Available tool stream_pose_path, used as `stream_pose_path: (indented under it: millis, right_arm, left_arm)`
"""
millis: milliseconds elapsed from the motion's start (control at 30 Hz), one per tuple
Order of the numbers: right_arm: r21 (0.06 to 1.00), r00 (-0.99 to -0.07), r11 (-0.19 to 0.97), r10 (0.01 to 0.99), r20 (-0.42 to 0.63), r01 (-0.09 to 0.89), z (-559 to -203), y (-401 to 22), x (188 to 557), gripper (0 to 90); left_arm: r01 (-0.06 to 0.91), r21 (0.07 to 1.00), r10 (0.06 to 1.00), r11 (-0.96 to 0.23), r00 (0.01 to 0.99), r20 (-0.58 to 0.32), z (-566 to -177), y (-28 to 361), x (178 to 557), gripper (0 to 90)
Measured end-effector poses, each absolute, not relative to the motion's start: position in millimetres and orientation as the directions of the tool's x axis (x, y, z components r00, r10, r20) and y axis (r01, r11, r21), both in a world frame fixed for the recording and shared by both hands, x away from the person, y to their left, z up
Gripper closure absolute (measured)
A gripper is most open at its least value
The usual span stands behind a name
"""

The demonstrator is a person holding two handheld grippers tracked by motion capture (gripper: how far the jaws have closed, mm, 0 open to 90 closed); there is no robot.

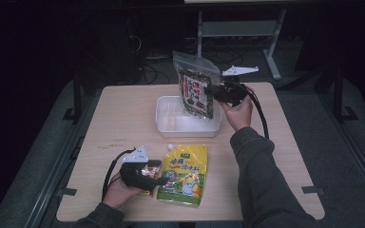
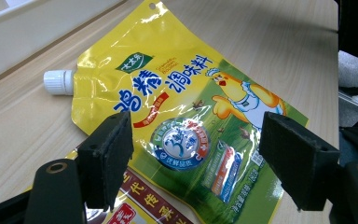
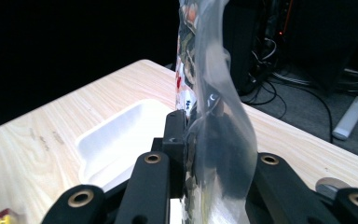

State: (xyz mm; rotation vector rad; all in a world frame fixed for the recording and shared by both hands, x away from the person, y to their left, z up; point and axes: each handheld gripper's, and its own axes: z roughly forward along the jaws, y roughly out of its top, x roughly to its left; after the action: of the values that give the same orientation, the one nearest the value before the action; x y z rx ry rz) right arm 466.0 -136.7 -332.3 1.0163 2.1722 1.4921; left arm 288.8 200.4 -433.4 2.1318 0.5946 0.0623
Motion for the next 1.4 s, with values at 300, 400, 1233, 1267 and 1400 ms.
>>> stream_pose_path:
  millis: [300, 400, 1233, 1267, 1400]
  right_arm:
    - [0.904, -0.698, 0.179, 0.698, 0.162, 0.389, -353, -139, 472, 74.8]
    - [0.901, -0.7, 0.165, 0.689, 0.185, 0.4, -357, -143, 472, 74.7]
    - [0.875, -0.697, 0.151, 0.672, 0.251, 0.461, -367, -158, 471, 63.3]
    - [0.874, -0.696, 0.15, 0.672, 0.253, 0.462, -367, -159, 471, 62.3]
    - [0.869, -0.691, 0.135, 0.669, 0.275, 0.476, -364, -164, 469, 57.8]
  left_arm:
    - [0.395, 0.784, 0.436, -0.479, 0.882, -0.177, -434, 202, 290, 25.5]
    - [0.396, 0.783, 0.437, -0.48, 0.882, -0.178, -434, 202, 290, 25.5]
    - [0.395, 0.784, 0.438, -0.479, 0.882, -0.176, -433, 202, 290, 25.5]
    - [0.394, 0.784, 0.438, -0.48, 0.882, -0.175, -433, 202, 289, 25.5]
    - [0.394, 0.782, 0.441, -0.483, 0.881, -0.172, -433, 202, 289, 25.5]
